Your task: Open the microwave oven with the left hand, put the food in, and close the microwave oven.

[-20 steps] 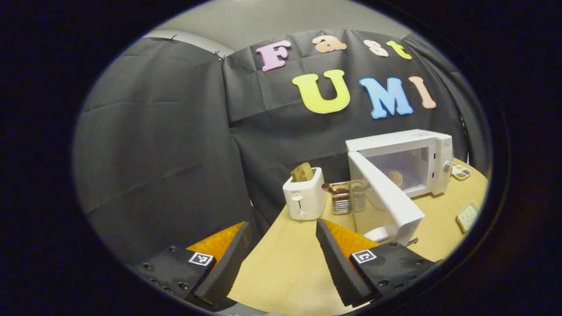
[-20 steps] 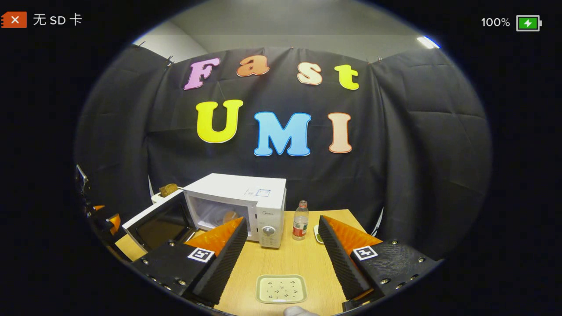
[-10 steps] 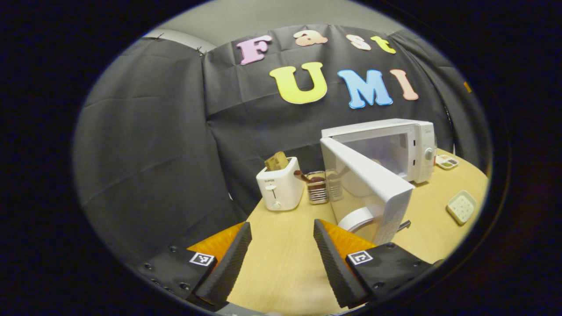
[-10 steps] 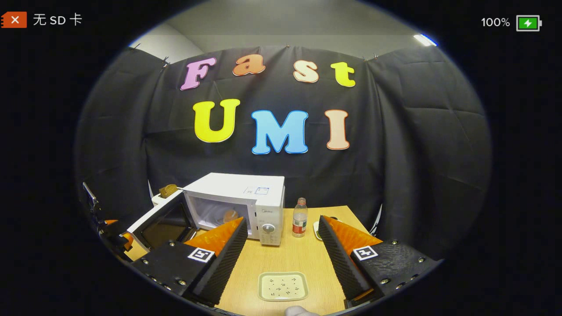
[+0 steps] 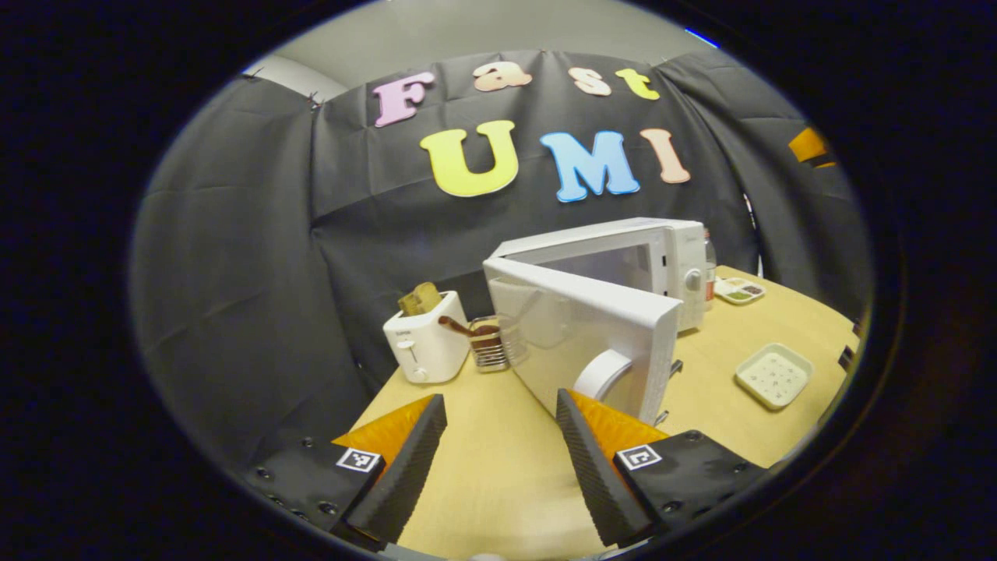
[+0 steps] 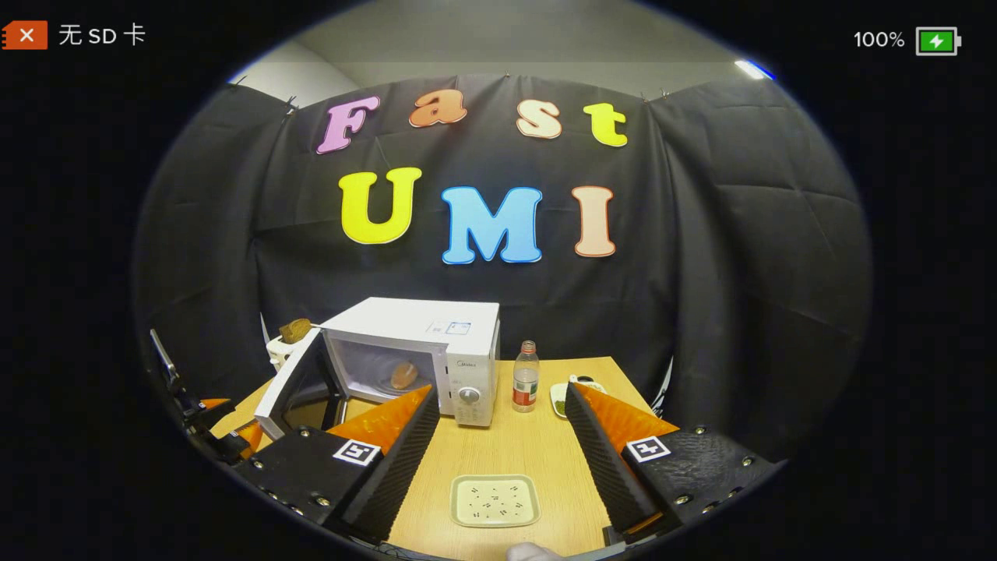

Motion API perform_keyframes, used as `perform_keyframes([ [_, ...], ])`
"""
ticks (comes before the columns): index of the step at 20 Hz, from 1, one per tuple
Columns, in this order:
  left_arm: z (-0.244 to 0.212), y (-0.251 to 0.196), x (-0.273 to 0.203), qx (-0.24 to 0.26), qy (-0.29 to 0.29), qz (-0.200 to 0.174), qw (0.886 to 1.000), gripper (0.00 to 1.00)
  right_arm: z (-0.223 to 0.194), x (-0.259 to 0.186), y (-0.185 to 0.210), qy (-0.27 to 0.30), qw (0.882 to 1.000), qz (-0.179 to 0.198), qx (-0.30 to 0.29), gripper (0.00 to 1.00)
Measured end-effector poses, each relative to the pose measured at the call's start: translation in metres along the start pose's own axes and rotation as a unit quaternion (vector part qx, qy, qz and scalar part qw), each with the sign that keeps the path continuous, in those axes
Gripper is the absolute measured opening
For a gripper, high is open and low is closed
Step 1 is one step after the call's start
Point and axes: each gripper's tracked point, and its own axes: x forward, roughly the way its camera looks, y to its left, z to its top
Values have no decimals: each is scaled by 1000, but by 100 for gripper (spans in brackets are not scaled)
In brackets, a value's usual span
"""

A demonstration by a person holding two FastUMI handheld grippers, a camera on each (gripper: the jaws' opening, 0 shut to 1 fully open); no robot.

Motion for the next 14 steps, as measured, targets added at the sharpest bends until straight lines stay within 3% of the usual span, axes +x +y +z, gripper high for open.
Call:
perform_keyframes([
  [14, 45, -126, 60, 18, -27, -98, 995, 94, -6, -9, -63, 13, 998, -54, 6, 99],
])
